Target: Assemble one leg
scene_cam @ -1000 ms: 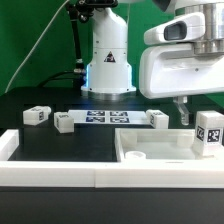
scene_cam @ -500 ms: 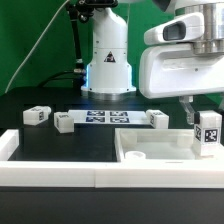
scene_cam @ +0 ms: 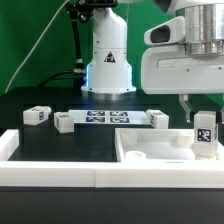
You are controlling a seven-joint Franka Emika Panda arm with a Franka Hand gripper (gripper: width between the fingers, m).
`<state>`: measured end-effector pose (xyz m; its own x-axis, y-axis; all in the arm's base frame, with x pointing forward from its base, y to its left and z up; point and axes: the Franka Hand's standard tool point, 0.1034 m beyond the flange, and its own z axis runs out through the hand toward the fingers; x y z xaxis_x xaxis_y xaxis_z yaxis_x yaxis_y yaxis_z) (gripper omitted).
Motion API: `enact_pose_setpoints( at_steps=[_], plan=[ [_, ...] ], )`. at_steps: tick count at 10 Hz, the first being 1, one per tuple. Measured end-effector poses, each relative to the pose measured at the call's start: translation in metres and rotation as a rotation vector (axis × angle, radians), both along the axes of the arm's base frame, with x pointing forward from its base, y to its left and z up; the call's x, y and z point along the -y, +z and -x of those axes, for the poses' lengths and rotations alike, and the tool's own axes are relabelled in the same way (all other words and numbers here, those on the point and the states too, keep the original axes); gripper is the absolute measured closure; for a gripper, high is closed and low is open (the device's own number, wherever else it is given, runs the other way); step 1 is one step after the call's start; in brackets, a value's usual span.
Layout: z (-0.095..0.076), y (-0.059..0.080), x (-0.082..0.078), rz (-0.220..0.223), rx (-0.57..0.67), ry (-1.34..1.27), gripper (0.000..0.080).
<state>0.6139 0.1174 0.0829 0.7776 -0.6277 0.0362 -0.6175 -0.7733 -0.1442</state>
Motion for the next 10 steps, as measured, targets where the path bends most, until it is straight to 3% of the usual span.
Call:
enact_pose_setpoints(
  at_steps=[3, 6, 7, 8, 9, 10],
  plan=[
    [0.0027, -0.0011, -0.0091, -0.028, -0.032, -0.449, 0.0508],
    [-0.0003, -0.0008, -0.0008, -0.111, -0.06, -0.668, 0.0508],
    [0.0004, -0.001, -0.0037, -0.121, -0.067, -0.715, 0.0508],
    [0.0005, -0.001, -0.0039, -0.116, -0.063, -0.677, 0.0423],
    [0.0004, -0.001, -0.0035, -0.111, -0.058, -0.634, 0.0287],
    [0.0004, -0.0009, -0.0033, -0.102, -0.051, -0.571, 0.0287]
  ],
)
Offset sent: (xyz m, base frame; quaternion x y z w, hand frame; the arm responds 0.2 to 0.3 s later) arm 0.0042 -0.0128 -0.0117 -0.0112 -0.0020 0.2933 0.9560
